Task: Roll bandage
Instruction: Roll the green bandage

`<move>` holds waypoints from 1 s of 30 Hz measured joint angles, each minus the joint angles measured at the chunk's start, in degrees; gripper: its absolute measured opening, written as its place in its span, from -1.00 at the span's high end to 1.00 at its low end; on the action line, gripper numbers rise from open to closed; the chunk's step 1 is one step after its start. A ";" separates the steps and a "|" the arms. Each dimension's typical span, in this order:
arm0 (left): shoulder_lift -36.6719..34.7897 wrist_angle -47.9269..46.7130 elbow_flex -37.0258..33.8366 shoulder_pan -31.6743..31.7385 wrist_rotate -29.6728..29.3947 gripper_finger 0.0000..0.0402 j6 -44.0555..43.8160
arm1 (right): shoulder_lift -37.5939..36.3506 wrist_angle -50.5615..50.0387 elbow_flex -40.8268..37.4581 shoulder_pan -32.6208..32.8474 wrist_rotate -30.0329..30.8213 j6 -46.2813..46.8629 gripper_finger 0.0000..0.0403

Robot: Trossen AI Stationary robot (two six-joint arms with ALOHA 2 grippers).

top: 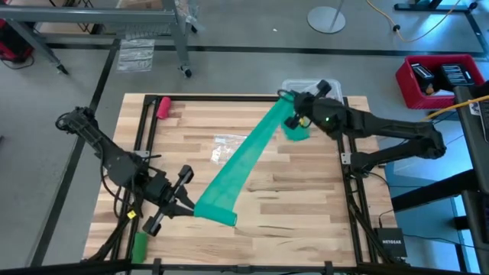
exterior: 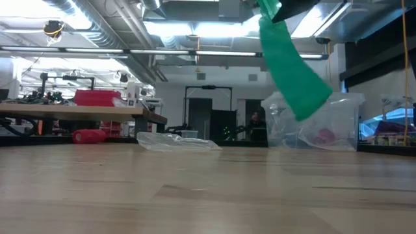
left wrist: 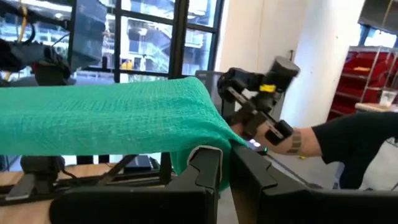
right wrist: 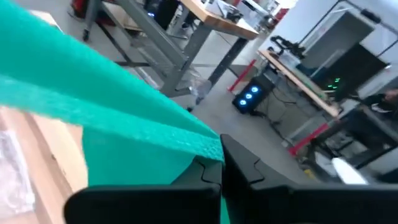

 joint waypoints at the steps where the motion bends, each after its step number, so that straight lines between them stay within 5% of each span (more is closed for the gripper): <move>1: 0.00 0.04 0.00 -0.06 0.04 0.91 0.98 | -0.40 -0.13 0.00 -0.69 -1.36 0.44 1.00; 10: 0.00 8.95 0.00 1.37 0.57 0.91 11.08 | 0.50 0.35 0.00 2.37 -18.50 5.56 1.00; 21: -0.11 24.47 0.48 6.23 -0.14 0.91 21.99 | 3.01 0.81 0.00 11.28 -26.82 9.33 1.00; 30: -0.30 25.06 0.48 9.05 -9.45 0.91 27.99 | 4.93 1.06 -0.01 19.55 -27.72 12.12 1.00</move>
